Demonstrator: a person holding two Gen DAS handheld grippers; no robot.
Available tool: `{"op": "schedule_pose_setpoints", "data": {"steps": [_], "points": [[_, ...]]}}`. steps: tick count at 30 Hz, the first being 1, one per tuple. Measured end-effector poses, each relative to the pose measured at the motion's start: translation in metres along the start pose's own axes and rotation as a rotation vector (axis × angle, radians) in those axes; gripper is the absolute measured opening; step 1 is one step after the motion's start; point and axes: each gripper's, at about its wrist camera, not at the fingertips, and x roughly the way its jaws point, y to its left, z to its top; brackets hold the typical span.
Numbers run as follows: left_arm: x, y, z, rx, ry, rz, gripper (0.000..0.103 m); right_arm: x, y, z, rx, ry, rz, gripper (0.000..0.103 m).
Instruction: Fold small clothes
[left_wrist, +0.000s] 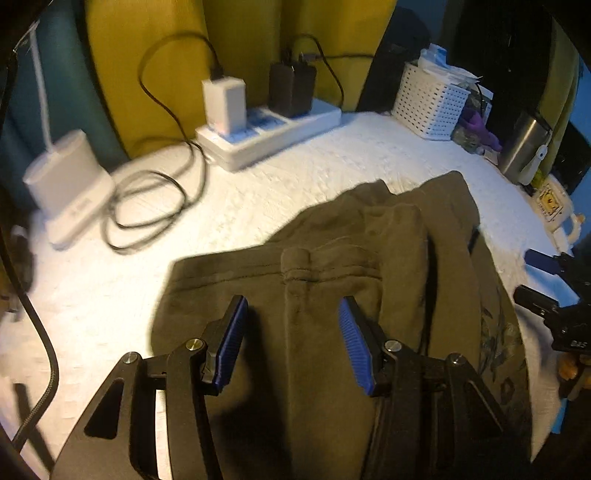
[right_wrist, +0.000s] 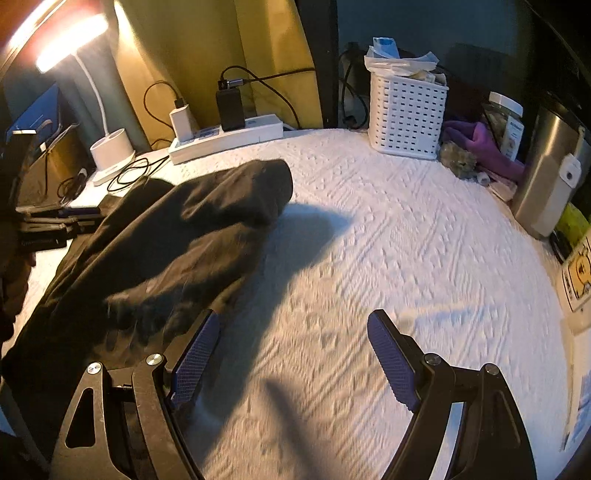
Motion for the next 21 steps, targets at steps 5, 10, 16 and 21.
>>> {"op": "schedule_pose_setpoints", "data": {"steps": [5, 10, 16, 21], "points": [[0.005, -0.003, -0.002, 0.025, -0.002, -0.071, 0.006, 0.01, 0.001, 0.011, 0.01, 0.005, 0.001, 0.084], [-0.011, 0.012, 0.002, -0.017, -0.046, -0.004, 0.001, 0.021, 0.006, 0.015, 0.001, 0.023, -0.003, 0.084], [-0.036, 0.037, 0.008, -0.013, -0.122, 0.116, 0.001, 0.025, 0.015, 0.021, -0.01, 0.026, -0.006, 0.084], [-0.018, 0.056, 0.002, -0.014, -0.076, 0.122, 0.001, 0.028, 0.024, 0.025, -0.026, 0.025, -0.006, 0.084]]}}
